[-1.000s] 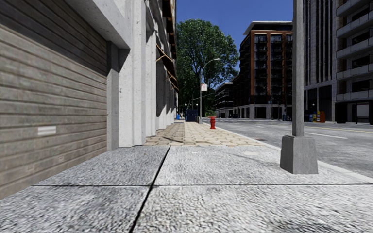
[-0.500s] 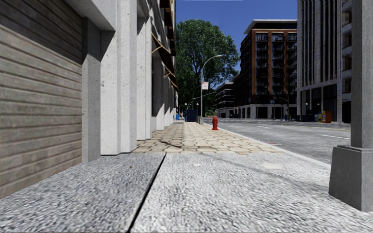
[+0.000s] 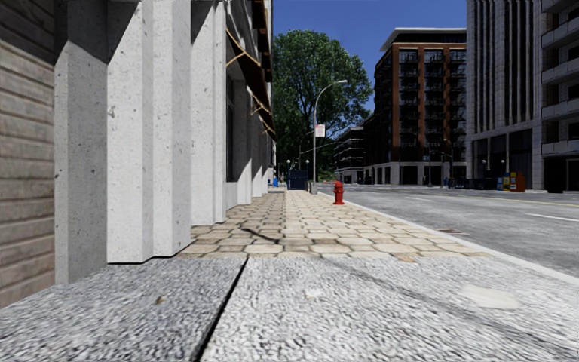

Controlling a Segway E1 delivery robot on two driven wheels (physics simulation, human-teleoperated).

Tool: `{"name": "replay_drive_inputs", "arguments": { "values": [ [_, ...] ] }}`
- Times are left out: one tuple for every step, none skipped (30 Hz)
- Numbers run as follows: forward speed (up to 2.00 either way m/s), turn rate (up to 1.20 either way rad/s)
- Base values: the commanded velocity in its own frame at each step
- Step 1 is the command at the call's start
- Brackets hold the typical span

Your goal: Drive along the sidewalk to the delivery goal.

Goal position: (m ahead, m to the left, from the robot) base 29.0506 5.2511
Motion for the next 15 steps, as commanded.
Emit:
{"name": "replay_drive_inputs", "arguments": {
  "values": [
    [2.0,0.0],
    [2.0,0.0],
    [2.0,0.0],
    [2.0,0.0],
    [2.0,0.0],
    [2.0,0.0],
    [2.0,0.0],
    [2.0,0.0],
    [2.0,0.0],
    [2.0,0.0],
    [2.0,0.0],
    [2.0,0.0],
    [2.0,0.0],
    [2.0,0.0],
    [2.0,0.0]
  ]
}}
